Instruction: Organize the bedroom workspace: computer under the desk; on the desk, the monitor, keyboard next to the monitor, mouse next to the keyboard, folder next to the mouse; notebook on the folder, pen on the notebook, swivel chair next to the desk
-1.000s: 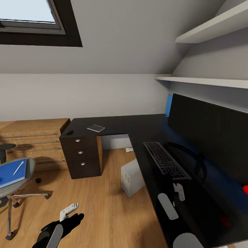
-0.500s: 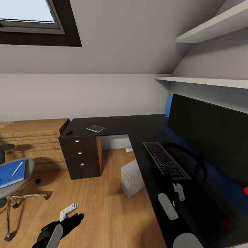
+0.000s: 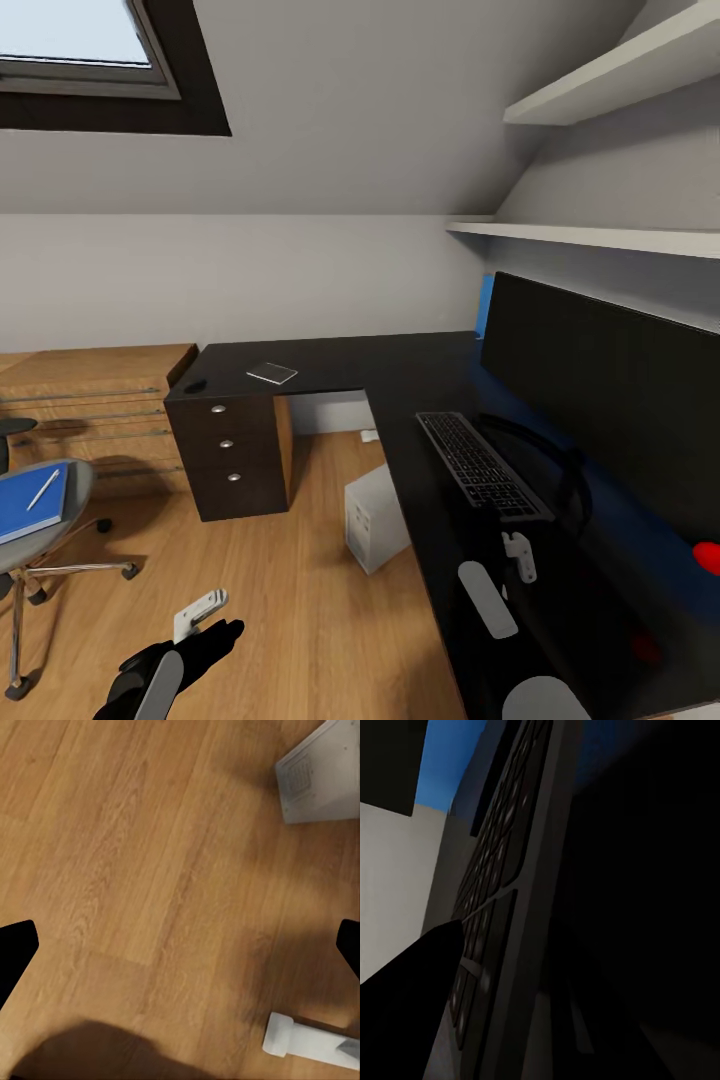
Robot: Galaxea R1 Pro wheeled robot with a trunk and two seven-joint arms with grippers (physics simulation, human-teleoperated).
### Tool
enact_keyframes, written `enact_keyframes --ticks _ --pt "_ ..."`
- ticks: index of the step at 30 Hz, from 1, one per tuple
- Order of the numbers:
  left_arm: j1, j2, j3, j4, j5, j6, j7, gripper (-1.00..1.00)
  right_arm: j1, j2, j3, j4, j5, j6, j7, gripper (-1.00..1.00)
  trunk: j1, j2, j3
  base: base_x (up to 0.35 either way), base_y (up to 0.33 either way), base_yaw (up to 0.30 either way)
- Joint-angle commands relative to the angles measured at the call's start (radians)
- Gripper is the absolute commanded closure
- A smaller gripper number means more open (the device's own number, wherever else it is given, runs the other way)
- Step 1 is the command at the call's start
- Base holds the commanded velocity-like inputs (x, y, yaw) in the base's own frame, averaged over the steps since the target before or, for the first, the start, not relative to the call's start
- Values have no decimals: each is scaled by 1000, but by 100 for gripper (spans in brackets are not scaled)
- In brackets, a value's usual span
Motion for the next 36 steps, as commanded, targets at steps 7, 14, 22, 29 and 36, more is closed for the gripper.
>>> enact_keyframes --ticks 7,14,22,29,36 --pt "0 0 0 -2 12 5 8 -100 0 1 -4 2 -41 -7 -8 100 0 -1 -1 0 -15 0" --pt "0 0 0 -2 12 5 8 -100 0 1 -4 3 -41 -7 -8 100 0 -1 -1 0 0 0" --pt "0 1 0 -2 12 6 8 -100 0 1 -4 3 -41 -7 -8 100 0 -1 -1 0 0 0" --pt "0 1 0 -2 12 6 8 -100 -1 1 -4 3 -41 -7 -8 100 0 -1 -1 0 0 0" --pt "0 1 1 -2 12 6 8 -100 -2 1 -4 3 -41 -7 -8 100 0 -1 -1 0 0 0"
